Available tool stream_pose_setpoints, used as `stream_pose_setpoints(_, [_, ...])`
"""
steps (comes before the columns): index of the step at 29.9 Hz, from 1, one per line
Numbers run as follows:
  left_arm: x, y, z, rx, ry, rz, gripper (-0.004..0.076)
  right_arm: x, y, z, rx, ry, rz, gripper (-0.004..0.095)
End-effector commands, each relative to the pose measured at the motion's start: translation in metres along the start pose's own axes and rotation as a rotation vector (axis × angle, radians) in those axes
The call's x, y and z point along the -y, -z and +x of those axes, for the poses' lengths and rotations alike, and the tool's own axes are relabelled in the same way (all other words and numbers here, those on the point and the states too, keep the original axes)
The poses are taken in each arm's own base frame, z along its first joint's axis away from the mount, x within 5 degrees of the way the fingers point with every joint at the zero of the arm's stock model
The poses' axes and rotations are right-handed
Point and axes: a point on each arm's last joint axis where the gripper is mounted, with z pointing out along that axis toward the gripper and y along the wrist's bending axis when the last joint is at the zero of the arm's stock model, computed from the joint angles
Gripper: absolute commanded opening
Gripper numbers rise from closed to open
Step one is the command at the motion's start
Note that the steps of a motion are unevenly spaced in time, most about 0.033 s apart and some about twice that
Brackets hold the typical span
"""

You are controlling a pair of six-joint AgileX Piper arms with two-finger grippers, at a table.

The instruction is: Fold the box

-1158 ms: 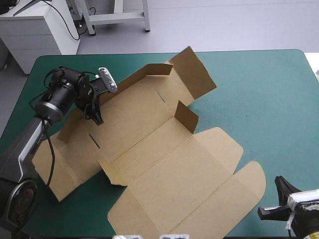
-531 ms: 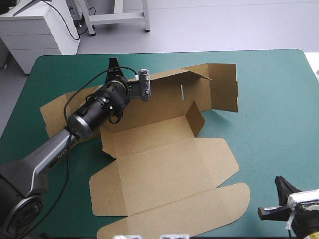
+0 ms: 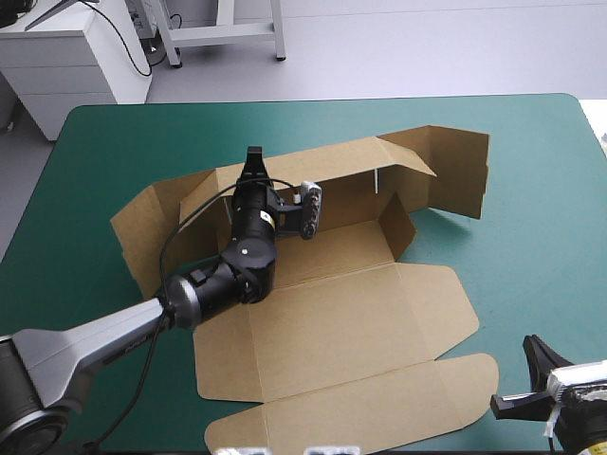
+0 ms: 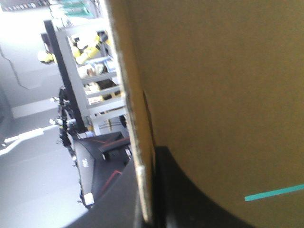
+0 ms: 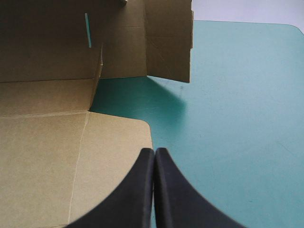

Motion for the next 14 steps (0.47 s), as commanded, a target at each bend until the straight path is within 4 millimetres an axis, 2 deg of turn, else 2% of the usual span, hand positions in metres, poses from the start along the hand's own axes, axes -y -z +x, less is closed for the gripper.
stream_pose_setpoints(1, [-0.006,0.032,-0.002,0.105,-0.017,-0.15,-0.0008,0.001,0.009,-0.013,0.123,0.017,0.009,-0.002])
stream_pose_setpoints(5, [0.013,0.041,0.004,0.12,-0.088,-0.2,-0.0008,0.001,0.009,-0.013,0.123,0.017,0.009,-0.002])
stream_pose_setpoints(9, [0.028,0.038,0.016,0.016,-0.086,-0.198,-0.0008,0.001,0.009,-0.013,0.123,0.017,0.009,-0.002])
stream_pose_setpoints(14, [0.029,0.038,0.019,-0.008,-0.035,-0.209,-0.0008,0.001,0.009,-0.013,0.123,0.017,0.009,-0.002])
